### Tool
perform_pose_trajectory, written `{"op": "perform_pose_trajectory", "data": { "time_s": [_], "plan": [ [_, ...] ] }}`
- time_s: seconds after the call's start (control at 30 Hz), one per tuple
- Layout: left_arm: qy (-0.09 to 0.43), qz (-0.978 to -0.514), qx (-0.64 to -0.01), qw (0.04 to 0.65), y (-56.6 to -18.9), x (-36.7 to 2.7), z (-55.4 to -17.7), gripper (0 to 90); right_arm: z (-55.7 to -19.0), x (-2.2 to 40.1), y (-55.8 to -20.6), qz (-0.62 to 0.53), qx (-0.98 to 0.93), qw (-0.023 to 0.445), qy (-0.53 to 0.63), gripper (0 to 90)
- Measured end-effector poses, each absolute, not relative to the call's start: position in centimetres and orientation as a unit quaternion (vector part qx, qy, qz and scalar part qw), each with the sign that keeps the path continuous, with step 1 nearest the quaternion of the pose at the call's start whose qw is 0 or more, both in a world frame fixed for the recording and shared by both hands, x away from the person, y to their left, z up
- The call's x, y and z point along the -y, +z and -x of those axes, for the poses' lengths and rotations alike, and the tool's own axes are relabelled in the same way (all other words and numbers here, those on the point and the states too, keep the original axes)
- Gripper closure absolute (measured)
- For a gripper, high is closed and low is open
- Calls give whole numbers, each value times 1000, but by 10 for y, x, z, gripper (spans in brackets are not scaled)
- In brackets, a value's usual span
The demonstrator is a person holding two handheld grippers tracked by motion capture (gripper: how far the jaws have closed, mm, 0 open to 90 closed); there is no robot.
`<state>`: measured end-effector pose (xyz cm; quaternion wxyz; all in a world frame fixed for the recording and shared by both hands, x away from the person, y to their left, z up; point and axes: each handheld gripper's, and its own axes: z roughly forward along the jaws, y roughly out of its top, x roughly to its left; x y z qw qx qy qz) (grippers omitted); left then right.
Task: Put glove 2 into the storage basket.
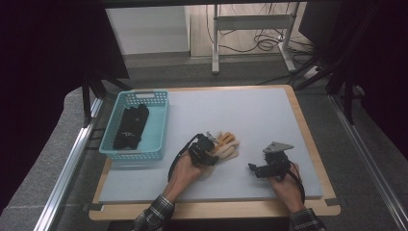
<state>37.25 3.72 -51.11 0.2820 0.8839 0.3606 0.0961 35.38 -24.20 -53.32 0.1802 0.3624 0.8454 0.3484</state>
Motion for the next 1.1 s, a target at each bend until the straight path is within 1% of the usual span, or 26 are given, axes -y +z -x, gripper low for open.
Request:
{"op": "perform_pose_trajectory", "data": {
  "time_s": [0.17, 0.47, 0.8, 1.1],
  "plan": [
    [104, -877, -362, 298, -496, -44, -375, 562, -354, 242, -533, -362, -845, 180, 348, 121],
    [140, -862, -380, 305, -464, -72, -384, 555, -354, 242, -533, -363, -845, 179, 348, 121],
    [181, -837, -423, 297, -435, -115, -398, 551, -354, 242, -533, -362, -845, 180, 349, 120],
    [191, -805, -474, 300, -420, -160, -409, 552, -354, 242, -533, -362, -845, 180, 349, 121]
  ]
}}
